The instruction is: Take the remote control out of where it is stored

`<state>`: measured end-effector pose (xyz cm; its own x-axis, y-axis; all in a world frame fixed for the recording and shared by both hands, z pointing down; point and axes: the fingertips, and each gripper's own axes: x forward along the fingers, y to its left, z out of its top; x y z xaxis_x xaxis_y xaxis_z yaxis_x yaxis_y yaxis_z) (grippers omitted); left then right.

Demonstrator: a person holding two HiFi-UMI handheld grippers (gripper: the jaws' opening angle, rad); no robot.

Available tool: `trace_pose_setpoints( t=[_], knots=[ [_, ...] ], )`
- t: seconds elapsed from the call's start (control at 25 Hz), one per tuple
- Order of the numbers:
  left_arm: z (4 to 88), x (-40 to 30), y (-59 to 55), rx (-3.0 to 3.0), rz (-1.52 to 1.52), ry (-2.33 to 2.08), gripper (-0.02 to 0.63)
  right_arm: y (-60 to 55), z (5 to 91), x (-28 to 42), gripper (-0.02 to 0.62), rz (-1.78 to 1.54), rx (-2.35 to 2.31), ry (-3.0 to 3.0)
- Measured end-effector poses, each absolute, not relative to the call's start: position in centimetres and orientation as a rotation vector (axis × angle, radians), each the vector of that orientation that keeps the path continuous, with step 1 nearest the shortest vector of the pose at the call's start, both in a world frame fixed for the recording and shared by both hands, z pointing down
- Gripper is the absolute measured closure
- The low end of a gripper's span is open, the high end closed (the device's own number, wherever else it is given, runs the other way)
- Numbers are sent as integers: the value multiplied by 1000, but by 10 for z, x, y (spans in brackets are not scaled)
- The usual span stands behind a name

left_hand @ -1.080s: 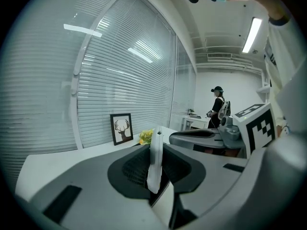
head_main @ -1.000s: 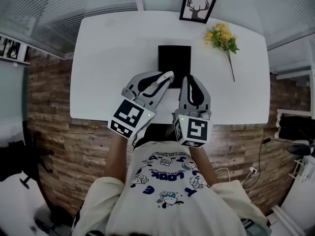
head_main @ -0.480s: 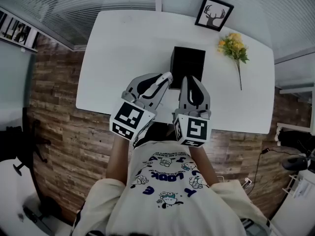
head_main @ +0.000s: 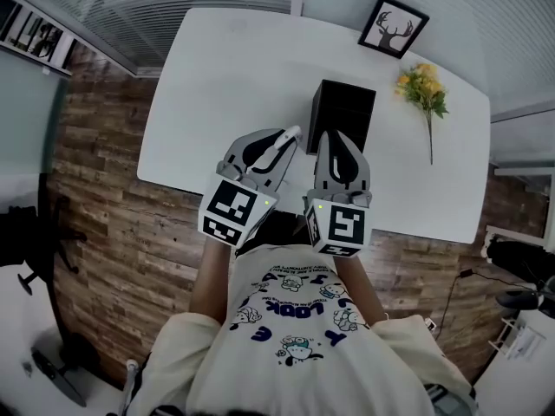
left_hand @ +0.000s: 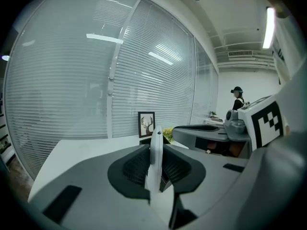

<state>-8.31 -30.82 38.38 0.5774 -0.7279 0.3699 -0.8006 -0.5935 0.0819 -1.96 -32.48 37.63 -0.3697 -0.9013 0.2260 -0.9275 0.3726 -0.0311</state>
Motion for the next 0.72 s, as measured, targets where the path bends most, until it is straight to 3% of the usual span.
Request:
trace_pose_setpoints(
  t=[0.72],
  knots=[
    [387,-84,-305,2555,413,-1258,528,-321,379,-27,554,222,1632,-2453]
  ],
)
